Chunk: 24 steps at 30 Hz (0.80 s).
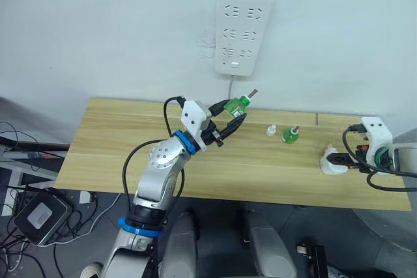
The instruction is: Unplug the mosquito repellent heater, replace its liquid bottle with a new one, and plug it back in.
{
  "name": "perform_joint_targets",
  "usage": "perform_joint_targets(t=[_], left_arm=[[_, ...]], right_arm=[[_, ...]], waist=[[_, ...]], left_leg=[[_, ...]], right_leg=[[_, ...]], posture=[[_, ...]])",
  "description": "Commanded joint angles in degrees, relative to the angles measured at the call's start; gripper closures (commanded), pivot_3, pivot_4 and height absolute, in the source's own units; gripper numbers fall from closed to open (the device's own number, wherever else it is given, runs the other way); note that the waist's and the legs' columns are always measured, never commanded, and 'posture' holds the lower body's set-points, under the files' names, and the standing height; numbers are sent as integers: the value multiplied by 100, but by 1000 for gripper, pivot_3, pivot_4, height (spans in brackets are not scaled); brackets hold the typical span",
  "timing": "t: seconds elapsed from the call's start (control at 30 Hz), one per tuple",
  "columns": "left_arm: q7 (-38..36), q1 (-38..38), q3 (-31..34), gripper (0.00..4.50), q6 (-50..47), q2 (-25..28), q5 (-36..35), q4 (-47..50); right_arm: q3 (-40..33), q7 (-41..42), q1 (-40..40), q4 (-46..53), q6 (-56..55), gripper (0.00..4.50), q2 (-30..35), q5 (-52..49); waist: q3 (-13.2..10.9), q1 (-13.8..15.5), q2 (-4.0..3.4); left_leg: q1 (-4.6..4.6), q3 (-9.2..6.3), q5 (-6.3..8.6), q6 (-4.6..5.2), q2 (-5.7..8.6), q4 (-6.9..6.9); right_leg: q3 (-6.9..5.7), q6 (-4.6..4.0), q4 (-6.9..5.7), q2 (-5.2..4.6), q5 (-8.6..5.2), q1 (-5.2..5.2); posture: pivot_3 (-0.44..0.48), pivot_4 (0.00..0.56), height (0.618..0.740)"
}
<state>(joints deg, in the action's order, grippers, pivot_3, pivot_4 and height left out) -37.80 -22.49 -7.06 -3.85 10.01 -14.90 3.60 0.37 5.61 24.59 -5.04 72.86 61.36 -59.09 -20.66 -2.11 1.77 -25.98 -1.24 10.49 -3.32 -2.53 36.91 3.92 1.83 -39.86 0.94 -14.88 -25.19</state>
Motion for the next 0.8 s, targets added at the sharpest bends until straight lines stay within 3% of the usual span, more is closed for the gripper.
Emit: perform_joint_targets(t=[0.03,0.57,0.8], left_arm=[[39,129,12,2233,22,45,-60,411],[78,263,-44,2233,-67,147,-50,588],[57,255,-60,2233,-66,170,-55,575]], right_arm=[[-29,155,277,-308,125,38,-102,680],[-336,765,702,-970,514,38,-885,2268],[-352,1060,792,-915,501,38,-869,2717]], waist=[[0,7,0],[0,24,0],[0,36,0]], left_leg=[[0,1,0,0,0,0],[4,1,0,0,0,1],[2,1,0,0,3,0]], right_leg=[[1,0,1,0,0,0],[2,6,4,0,3,4],[2,7,8,-1,4,5]], posture=[[-8,347,740],[12,347,740],[3,344,740]])
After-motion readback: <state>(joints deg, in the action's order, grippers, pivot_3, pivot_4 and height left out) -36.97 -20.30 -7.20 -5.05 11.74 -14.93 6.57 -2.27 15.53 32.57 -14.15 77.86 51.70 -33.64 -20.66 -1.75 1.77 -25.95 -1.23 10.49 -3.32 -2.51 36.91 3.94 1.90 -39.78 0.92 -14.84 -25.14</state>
